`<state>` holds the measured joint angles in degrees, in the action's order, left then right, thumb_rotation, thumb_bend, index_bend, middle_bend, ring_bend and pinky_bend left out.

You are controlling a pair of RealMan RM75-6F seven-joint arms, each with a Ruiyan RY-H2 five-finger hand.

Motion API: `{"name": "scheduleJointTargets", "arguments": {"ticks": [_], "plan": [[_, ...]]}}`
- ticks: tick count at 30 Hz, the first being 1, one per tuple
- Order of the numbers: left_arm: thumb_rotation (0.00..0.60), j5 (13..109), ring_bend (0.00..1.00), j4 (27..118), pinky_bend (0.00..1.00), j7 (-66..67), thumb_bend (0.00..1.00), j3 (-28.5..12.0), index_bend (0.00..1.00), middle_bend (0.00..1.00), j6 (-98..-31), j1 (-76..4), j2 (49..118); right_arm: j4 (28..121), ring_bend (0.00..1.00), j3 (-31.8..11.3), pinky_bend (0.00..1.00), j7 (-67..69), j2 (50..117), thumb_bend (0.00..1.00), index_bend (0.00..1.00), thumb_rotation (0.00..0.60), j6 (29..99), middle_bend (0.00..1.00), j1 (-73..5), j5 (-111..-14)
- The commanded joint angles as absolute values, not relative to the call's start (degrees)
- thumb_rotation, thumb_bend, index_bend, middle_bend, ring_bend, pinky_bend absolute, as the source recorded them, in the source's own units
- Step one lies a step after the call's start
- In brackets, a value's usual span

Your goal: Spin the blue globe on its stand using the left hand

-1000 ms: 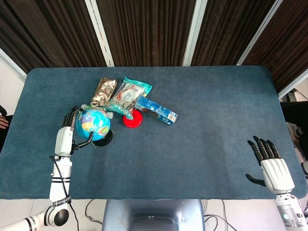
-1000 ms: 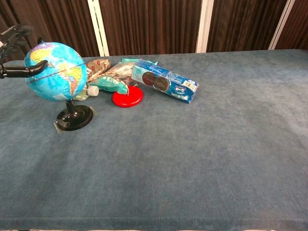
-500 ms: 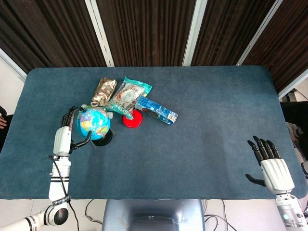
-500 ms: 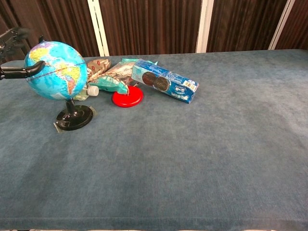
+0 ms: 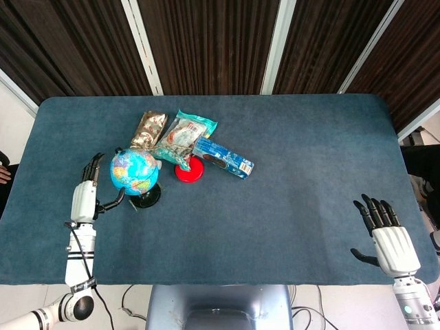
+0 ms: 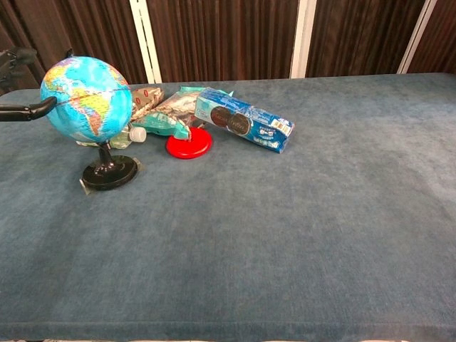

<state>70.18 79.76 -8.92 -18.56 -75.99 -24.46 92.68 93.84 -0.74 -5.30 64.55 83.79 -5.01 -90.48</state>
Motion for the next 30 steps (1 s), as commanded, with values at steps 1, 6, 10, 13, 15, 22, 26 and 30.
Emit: {"name": "scheduleJointTargets", "arguments": {"ticks": [1,6,10,13,15,22,26,30], "plan": [[0.531,69.83,0.00,79.49,0.02,-9.09,0.32,-18.70,0.00,0.00,-75.73,-24.45,92.60,93.85,0.00,-0.74,0.00,-5.37,64.58,0.15,0.00,0.600,83.67,0.00,-5.07,-90.46],[0.533,69.08,0.00,78.90,0.02,-9.49,0.32,-19.00,0.00,0.00,-75.28,-24.43,92.43,93.87,0.00,-0.75,0.00,-5.60,64.67,0.15,0.00,0.600,83.60,0.00,-5.08,-90.35],[0.530,68.33,0.00,78.19,0.02,-9.81,0.32,-19.25,0.00,0.00,-74.78,-24.40,92.30,93.87,0.00,-0.77,0.00,-5.76,64.76,0.15,0.00,0.600,83.57,0.00,-5.10,-90.31],[0.532,67.99,0.00,77.73,0.02,-10.13,0.32,-19.29,0.00,0.00,-74.37,-24.42,92.28,93.87,0.00,-0.83,0.00,-5.79,64.78,0.15,0.00,0.600,83.57,0.00,-5.11,-90.20],[0.534,67.80,0.00,77.44,0.02,-10.12,0.32,-19.34,0.00,0.00,-74.04,-24.57,92.32,93.89,0.00,-0.90,0.00,-5.81,64.78,0.15,0.00,0.600,83.61,0.00,-5.10,-90.08],[0.532,67.39,0.00,76.61,0.02,-9.51,0.32,-19.89,0.00,0.00,-72.99,-25.54,92.21,93.89,0.00,-0.97,0.00,-5.82,64.77,0.15,0.00,0.600,83.75,0.00,-5.03,-89.98],[0.537,66.20,0.00,75.59,0.02,-9.47,0.32,-20.32,0.00,0.00,-72.01,-25.81,92.15,93.93,0.00,-1.00,0.00,-5.73,64.69,0.15,0.00,0.600,83.89,0.00,-4.96,-89.98],[0.529,65.06,0.00,74.13,0.02,-9.96,0.32,-20.65,0.00,0.00,-71.12,-25.89,92.25,93.93,0.00,-1.00,0.00,-5.69,64.68,0.15,0.00,0.600,83.91,0.00,-4.94,-89.97]]}}
